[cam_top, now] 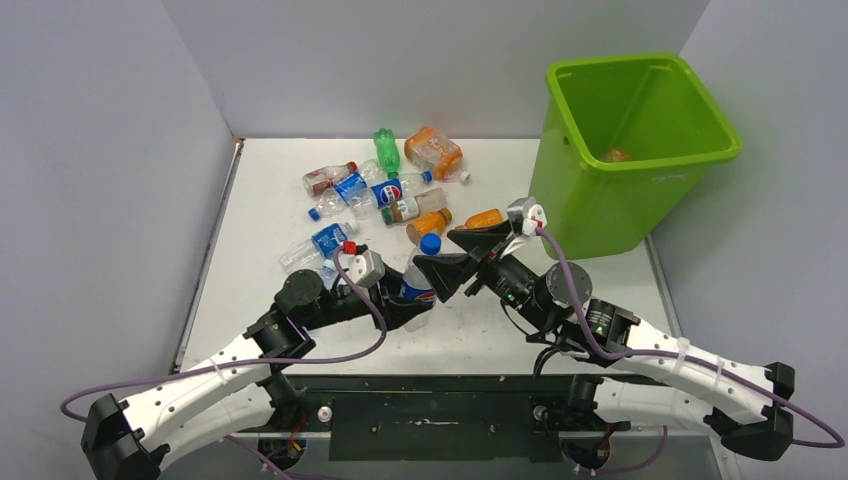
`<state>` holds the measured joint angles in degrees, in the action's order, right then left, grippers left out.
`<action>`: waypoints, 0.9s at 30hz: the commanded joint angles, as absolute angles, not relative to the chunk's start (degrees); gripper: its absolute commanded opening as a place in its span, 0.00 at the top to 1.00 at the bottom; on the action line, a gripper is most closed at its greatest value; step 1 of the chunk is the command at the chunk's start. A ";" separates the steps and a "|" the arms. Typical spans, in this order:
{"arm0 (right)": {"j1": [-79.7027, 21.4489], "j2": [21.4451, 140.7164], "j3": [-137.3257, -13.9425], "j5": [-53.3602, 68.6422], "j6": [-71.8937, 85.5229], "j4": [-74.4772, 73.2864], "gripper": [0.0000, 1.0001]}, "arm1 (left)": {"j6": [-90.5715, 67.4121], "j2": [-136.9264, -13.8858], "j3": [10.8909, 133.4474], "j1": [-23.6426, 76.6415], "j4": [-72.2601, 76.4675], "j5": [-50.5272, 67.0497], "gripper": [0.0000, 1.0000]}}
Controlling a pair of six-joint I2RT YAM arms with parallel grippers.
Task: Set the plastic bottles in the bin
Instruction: Pick up the plastic bottle at the center of the board.
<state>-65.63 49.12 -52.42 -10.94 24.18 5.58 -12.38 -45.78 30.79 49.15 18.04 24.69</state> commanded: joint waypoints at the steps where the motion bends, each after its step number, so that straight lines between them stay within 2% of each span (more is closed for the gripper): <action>1: -65.74 51.53 -56.48 -10.21 22.77 8.95 0.10 | -10.64 -43.86 30.85 49.86 20.67 25.17 0.72; 8: -65.74 53.40 -57.42 -9.21 22.28 7.63 0.41 | -8.17 -42.06 30.41 50.86 19.32 24.20 0.73; 11: -65.74 53.95 -58.12 -8.19 21.97 6.92 0.61 | -7.55 -41.96 30.33 51.04 19.22 24.02 0.73; 12: -65.74 54.23 -58.59 -7.66 21.85 6.41 0.72 | -7.36 -41.93 30.25 51.06 19.21 23.81 0.72; 13: -65.74 54.55 -59.26 -7.42 21.72 5.57 0.84 | -7.16 -41.85 30.17 51.19 19.23 23.43 0.68; 14: -65.74 54.84 -60.27 -7.52 21.68 4.56 0.93 | -6.75 -41.60 30.03 51.30 19.24 22.89 0.55; 16: -65.74 54.96 -61.74 -7.95 21.01 2.38 0.95 | -5.41 -40.70 29.26 51.61 20.09 21.70 0.25; 18: -65.77 54.76 -64.79 -9.15 19.35 -0.41 0.95 | -4.77 -39.14 27.79 52.05 21.37 19.39 0.01; 23: -65.74 56.55 -80.66 -17.31 11.42 -10.64 0.95 | -2.50 -35.50 25.84 52.73 23.15 11.21 0.04; 27: -65.74 60.69 -95.82 -31.77 1.48 -12.11 0.95 | -1.18 -34.46 25.16 52.83 24.13 7.55 0.04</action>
